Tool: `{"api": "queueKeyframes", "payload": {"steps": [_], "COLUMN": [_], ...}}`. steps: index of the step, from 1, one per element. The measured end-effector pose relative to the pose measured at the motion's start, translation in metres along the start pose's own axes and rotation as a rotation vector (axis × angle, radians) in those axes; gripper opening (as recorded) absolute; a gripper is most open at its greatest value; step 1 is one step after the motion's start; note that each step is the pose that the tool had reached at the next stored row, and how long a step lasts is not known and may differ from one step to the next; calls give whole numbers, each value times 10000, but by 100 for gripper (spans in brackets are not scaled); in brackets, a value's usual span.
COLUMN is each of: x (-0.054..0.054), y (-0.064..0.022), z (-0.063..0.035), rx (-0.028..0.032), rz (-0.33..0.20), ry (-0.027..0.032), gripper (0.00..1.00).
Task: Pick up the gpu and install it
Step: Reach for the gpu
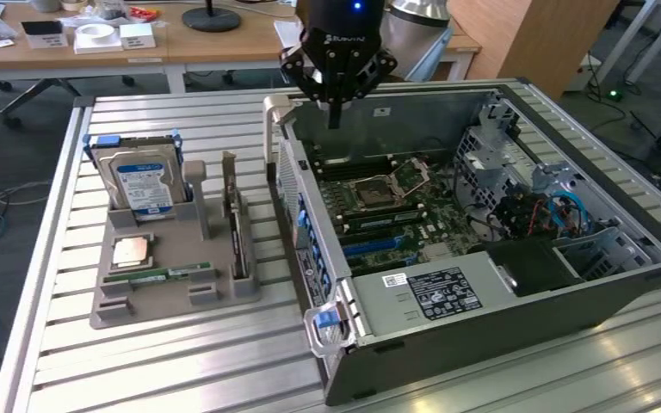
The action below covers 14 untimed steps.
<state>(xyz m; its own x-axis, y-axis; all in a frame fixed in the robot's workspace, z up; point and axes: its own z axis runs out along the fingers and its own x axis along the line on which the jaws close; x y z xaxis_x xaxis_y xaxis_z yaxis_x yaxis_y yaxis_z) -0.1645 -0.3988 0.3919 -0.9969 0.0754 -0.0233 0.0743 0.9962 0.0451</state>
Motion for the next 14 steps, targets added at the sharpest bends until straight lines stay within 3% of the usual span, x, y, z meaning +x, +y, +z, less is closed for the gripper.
{"api": "queueKeyframes", "payload": {"steps": [14], "x": [173], "y": [-13], "z": [7], "rx": [-1], "rz": [-1], "ry": [-1], "gripper": [11]}}
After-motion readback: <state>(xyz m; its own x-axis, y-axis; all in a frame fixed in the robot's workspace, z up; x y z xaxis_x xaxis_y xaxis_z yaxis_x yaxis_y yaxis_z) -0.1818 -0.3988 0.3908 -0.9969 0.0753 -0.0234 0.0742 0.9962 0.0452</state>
